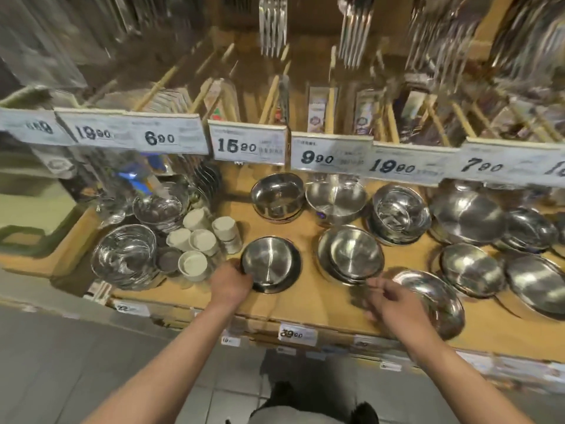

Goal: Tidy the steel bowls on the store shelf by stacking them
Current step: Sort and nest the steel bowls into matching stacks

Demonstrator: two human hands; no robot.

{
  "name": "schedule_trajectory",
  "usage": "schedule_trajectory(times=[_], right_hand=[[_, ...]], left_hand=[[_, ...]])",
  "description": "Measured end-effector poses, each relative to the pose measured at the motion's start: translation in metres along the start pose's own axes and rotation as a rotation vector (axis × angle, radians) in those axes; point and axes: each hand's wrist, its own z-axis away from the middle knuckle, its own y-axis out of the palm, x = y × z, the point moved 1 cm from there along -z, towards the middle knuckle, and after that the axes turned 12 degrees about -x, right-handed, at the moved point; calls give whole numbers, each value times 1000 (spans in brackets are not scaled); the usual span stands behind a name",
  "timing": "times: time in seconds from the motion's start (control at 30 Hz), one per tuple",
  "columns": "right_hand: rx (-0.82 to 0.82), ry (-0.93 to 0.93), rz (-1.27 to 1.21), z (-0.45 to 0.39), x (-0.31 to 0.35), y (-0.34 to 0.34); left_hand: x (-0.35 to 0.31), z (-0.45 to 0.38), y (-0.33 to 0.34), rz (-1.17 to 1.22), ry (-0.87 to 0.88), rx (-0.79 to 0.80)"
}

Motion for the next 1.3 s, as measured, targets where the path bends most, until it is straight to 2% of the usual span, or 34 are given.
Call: schedule_trajectory(times=[0.13,0.5,0.57,0.67,0.77,1.03,1.17,1.3], right_hand=[[-14,32,-40,10,-11,-2],[-19,87,-54,9,-28,-14],[-8,99,-60,9,-28,-10],[-7,105,-55,5,-25,-3],[-26,113,-74,-4,-19,5],[-260,-139,286,-53,19,18],[-273,-51,346,-70,26,24],[-282,-60,377,-71,26,24]], left_hand=[[-3,-9,7,-50,19,-48],[-13,-16,11,122,-36,-52],[-10,-16,2,203,-92,-46],[-3,-15,-15,473,-250,6],[6,-11,-31,630,-313,60],[25,6,-55,673,-352,49],[37,11,-61,671,-368,51],[44,16,-60,663,-352,85]])
